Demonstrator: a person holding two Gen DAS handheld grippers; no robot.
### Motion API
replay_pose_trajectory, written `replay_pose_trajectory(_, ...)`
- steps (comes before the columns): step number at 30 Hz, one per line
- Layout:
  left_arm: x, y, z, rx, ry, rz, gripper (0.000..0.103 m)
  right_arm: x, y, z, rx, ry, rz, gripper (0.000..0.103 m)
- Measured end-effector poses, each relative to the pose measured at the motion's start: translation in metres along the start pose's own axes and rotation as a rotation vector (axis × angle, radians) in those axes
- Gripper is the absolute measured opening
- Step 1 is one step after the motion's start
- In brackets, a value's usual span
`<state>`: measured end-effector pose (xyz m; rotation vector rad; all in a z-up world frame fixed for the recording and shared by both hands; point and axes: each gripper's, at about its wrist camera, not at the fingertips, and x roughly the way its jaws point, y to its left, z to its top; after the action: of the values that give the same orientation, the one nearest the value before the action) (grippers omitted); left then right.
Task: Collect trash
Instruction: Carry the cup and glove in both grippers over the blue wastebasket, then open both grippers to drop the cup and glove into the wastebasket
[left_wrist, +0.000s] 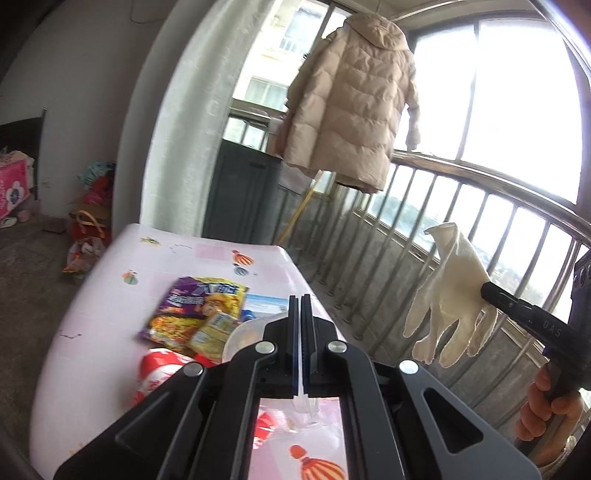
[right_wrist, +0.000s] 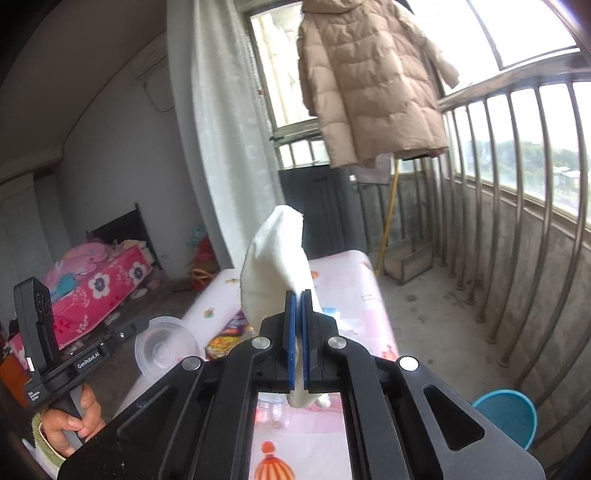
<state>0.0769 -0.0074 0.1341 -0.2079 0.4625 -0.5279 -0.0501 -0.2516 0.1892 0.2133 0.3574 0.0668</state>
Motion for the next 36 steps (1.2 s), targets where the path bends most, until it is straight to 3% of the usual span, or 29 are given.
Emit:
replay_pose_trajectory(7, 0.127, -0.094, -0.001, 0.071, 0.301, -0.228, 0.0, -0.006, -0.094, -0.028, 0.171, 0.071, -0.274, 0.001)
replay_pose_trajectory(14, 0.261, -0.205, -0.062, 0.149, 0.621, -0.322, 0.001, -0.002, -0.202, -0.078, 0.417, 0.186, -0.441, 0.001)
replay_pose_trajectory(22, 0.381, -0.31, -0.14, 0.198, 0.845, -0.411, 0.001, 0.026, -0.314, -0.128, 0.642, 0.276, -0.571, 0.004)
replay_pose_trajectory(24, 0.402, -0.326, -0.161, 0.206, 0.905, -0.434, 0.016, 0.038, -0.338, -0.147, 0.718, 0.315, -0.571, 0.009)
replay_pose_trajectory(25, 0.414, -0.333, -0.172, 0.208, 0.935, -0.42, 0.041, 0.046, -0.351, -0.16, 0.763, 0.336, -0.556, 0.022)
replay_pose_trajectory(26, 0.42, -0.33, -0.18, 0.2, 0.946, -0.398, 0.055, 0.051, -0.36, -0.173, 0.804, 0.361, -0.547, 0.032)
replay_pose_trajectory(27, 0.424, -0.331, -0.185, 0.191, 0.943, -0.377, 0.056, 0.056, -0.368, -0.184, 0.83, 0.393, -0.571, 0.045)
replay_pose_trajectory(29, 0.425, -0.33, -0.189, 0.182, 0.946, -0.356, 0.058, 0.059, -0.376, -0.202, 0.843, 0.44, -0.648, 0.046)
replay_pose_trajectory(32, 0.414, -0.321, -0.182, 0.159, 0.932, -0.387, 0.063, 0.049, -0.372, -0.213, 0.88, 0.401, -0.642, 0.046)
replay_pose_trajectory(36, 0.392, -0.311, -0.161, 0.194, 0.84, -0.398, 0.069, 0.035, -0.362, -0.203, 0.865, 0.351, -0.658, 0.046)
